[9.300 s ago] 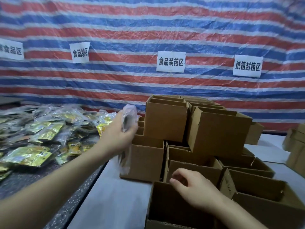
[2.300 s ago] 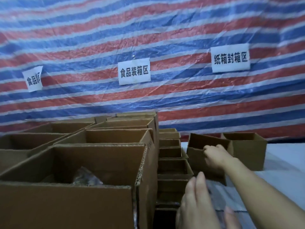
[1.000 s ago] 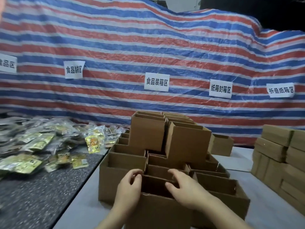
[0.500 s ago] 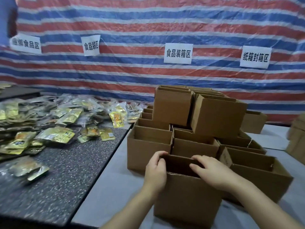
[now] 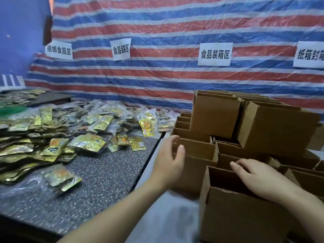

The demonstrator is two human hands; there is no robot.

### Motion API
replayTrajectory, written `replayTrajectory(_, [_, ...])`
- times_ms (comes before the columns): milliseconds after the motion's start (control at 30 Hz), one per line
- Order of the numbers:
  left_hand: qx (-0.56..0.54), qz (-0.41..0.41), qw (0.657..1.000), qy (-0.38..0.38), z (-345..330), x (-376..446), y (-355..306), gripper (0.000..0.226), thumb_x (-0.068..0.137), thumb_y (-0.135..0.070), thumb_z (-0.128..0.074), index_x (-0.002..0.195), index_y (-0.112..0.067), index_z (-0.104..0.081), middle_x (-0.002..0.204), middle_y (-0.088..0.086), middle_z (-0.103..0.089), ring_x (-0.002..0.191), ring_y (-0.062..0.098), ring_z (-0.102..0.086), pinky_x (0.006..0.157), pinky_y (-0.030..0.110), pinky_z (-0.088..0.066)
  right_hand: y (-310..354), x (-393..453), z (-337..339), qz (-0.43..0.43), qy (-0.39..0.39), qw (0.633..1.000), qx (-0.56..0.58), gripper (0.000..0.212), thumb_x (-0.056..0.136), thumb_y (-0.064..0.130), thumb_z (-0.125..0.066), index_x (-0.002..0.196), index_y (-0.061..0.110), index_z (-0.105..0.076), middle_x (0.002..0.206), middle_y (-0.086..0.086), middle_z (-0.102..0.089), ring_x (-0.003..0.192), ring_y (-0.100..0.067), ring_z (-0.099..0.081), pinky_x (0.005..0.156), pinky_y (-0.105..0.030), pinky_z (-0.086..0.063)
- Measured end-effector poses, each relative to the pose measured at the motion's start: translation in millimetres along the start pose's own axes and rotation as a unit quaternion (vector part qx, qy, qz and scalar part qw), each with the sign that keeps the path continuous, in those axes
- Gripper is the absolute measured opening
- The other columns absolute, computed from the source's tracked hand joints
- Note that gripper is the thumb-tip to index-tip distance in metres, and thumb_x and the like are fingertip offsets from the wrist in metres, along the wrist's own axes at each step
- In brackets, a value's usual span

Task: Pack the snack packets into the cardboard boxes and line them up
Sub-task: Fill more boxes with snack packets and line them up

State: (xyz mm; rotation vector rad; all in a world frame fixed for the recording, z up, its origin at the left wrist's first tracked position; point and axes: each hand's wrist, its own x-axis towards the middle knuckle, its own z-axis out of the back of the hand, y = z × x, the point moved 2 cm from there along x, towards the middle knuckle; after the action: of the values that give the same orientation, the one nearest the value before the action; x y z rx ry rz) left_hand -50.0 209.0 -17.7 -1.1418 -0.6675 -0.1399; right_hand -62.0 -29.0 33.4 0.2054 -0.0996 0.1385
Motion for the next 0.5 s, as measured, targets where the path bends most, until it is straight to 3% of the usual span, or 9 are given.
replayTrajectory(67, [0.122,0.007,0.992,-0.027,44,36,35,0.044,0.096,-0.033,-0.050,0.137,-0.019,-0.048,0.126,-0.010,-0.053,0.120,0.008,-0.051,0.101,0.027,-0.043,14,9,1,0.030,-0.006,0.999,0.024,0.047,0.101,0.057,-0.036,0.135,0.029,-0.055,0.123,0.009,-0.061,0.099,-0.003,-0.054,0.071,-0.014,-0.045])
replayTrajectory(133, [0.289,0.054,0.956,-0.006,90,70,79,0.048,0.094,-0.015,-0.052,0.141,-0.010,-0.044,0.136,0.005,-0.051,0.125,0.021,-0.048,0.105,0.038,-0.044,25,19,-1,0.053,-0.007,0.998,0.038,0.043,0.101,0.058,-0.038,0.131,0.032,-0.056,0.118,0.013,-0.060,0.098,-0.001,-0.054,0.072,-0.015,-0.047])
replayTrajectory(167, [0.386,0.077,0.919,0.021,111,83,103,0.052,0.090,-0.011,-0.053,0.141,-0.010,-0.041,0.138,0.009,-0.050,0.124,0.025,-0.048,0.104,0.041,-0.045,30,24,-3,0.060,-0.003,0.997,0.042,0.042,0.101,0.059,-0.039,0.130,0.033,-0.056,0.117,0.014,-0.059,0.100,-0.001,-0.055,0.077,-0.017,-0.050])
replayTrajectory(200, [0.491,0.089,0.865,0.049,133,92,125,0.058,0.088,-0.011,-0.055,0.143,-0.011,-0.037,0.140,0.011,-0.047,0.124,0.026,-0.047,0.102,0.042,-0.045,36,29,-7,0.066,0.005,0.997,0.043,0.043,0.100,0.060,-0.039,0.129,0.034,-0.056,0.116,0.015,-0.059,0.101,-0.001,-0.056,0.082,-0.020,-0.052])
replayTrajectory(267, [0.677,0.097,0.721,0.112,168,106,172,0.076,0.090,-0.022,-0.059,0.154,-0.016,-0.017,0.154,0.012,-0.031,0.139,0.030,-0.034,0.112,0.046,-0.034,44,38,-19,0.067,0.023,0.997,0.037,0.046,0.099,0.063,-0.038,0.132,0.036,-0.055,0.117,0.018,-0.055,0.101,0.000,-0.055,0.085,-0.020,-0.052])
replayTrajectory(333, [0.758,0.120,0.620,0.162,190,110,210,0.087,0.094,-0.028,-0.056,0.157,-0.017,0.002,0.164,0.012,-0.008,0.150,0.033,-0.013,0.121,0.051,-0.016,44,41,-29,0.070,0.025,0.997,0.029,0.051,0.098,0.066,-0.035,0.137,0.037,-0.050,0.125,0.019,-0.047,0.104,0.001,-0.053,0.084,-0.018,-0.051])
replayTrajectory(400, [0.778,0.167,0.578,0.181,202,112,233,0.084,0.097,-0.027,-0.051,0.157,-0.017,0.006,0.165,0.012,-0.001,0.152,0.032,-0.007,0.122,0.050,-0.011,42,40,-38,0.063,0.021,0.997,0.034,0.052,0.097,0.066,-0.035,0.140,0.038,-0.046,0.131,0.021,-0.040,0.106,0.002,-0.050,0.083,-0.015,-0.051])
replayTrajectory(500, [0.786,0.189,0.557,0.191,214,117,251,0.079,0.098,-0.025,-0.049,0.158,-0.018,0.002,0.165,0.010,-0.006,0.152,0.030,-0.010,0.121,0.049,-0.014,40,39,-42,0.056,0.022,0.997,0.054,0.050,0.097,0.064,-0.035,0.139,0.040,-0.044,0.129,0.024,-0.038,0.106,0.003,-0.049,0.084,-0.015,-0.049])
